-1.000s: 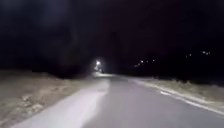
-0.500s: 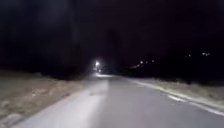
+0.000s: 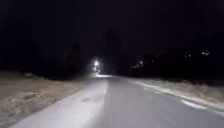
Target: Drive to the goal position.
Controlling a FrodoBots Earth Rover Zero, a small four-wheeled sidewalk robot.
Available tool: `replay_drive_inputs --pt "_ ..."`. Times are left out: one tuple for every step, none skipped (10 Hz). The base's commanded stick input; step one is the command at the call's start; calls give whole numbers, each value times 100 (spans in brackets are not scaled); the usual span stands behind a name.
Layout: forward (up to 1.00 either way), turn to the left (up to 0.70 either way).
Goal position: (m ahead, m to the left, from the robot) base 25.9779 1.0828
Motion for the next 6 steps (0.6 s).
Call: replay_drive_inputs --pt "100 3" --pt "100 3" --pt "100 4" --pt "100 5" --pt "100 10" --pt "100 11"
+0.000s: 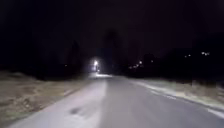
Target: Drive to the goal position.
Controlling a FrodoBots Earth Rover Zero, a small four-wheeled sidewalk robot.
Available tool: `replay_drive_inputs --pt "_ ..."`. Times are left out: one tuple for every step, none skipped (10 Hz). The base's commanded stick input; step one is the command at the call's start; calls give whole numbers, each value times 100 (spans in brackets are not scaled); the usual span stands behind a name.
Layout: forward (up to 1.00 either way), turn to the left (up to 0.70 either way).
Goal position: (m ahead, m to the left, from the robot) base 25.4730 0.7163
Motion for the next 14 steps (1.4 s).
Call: replay_drive_inputs --pt "100 11" --pt "100 11" --pt "100 11" --pt "100 5" --pt "100 4" --pt "100 4" --pt "100 4" --pt "100 4" --pt "100 4" --pt "100 5" --pt "100 10" --pt "100 11" --pt "100 12" --pt "100 7"
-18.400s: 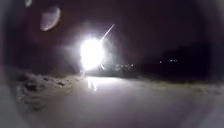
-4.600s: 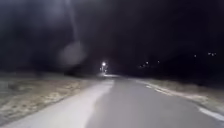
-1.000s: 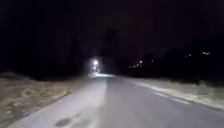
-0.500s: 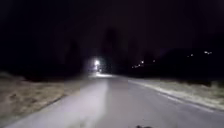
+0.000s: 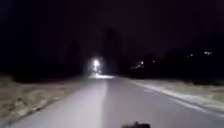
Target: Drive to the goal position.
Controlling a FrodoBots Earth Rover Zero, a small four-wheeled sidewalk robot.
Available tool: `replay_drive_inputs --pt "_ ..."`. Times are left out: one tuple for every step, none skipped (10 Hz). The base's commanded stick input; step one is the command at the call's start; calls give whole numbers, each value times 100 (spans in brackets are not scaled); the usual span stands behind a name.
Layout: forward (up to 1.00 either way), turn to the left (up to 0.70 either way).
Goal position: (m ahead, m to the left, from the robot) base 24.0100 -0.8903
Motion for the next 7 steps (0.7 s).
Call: replay_drive_inputs --pt "100 5" --pt "100 5" --pt "100 5" --pt "100 5" --pt "100 5" --pt "100 5" --pt "100 7"
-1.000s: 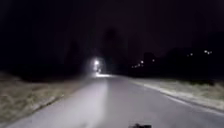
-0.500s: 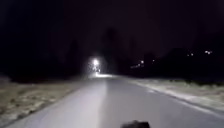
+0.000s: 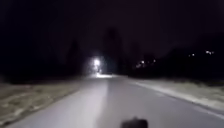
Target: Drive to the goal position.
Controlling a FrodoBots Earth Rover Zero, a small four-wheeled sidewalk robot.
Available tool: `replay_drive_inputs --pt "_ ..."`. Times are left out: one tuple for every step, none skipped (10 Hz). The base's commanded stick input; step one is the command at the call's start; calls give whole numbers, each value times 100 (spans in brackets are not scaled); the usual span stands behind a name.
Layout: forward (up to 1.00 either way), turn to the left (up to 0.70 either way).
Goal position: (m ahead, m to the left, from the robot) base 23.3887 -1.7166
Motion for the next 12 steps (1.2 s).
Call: replay_drive_inputs --pt "100 11" --pt "100 12" --pt "100 11" --pt "100 9" --pt "100 7" --pt "100 5" --pt "100 4" --pt "100 5" --pt "100 4" --pt "100 5" --pt "100 10" --pt "100 13"
